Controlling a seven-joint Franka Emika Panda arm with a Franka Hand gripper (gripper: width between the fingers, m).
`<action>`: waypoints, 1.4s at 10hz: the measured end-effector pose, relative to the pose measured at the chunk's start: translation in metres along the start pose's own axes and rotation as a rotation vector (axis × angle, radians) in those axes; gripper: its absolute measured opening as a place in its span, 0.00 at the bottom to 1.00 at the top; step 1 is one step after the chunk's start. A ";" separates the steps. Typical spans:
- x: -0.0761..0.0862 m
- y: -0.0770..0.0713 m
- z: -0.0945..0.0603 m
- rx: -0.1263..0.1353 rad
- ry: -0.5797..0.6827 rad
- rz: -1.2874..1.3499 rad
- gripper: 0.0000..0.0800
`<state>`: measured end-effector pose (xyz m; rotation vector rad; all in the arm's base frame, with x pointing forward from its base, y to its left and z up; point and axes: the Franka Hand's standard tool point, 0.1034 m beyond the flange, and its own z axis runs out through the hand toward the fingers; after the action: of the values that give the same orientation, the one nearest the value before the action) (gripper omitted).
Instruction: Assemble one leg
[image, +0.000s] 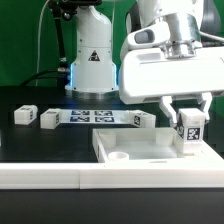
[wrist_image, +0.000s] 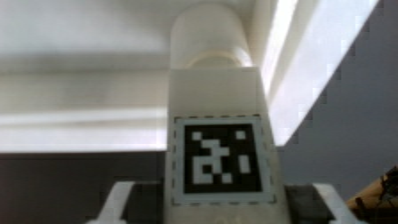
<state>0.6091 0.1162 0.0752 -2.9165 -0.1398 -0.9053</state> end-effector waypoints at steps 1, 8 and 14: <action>0.000 0.000 0.000 0.000 -0.003 0.003 0.36; -0.002 0.000 0.001 0.002 -0.021 0.004 0.80; 0.024 0.005 -0.026 0.006 -0.038 0.003 0.81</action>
Offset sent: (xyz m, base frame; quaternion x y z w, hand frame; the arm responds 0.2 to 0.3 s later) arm 0.0000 0.0000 0.0000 0.0000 0.0000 0.0000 1.0000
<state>0.6149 0.1103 0.1097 -2.9287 -0.1406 -0.8487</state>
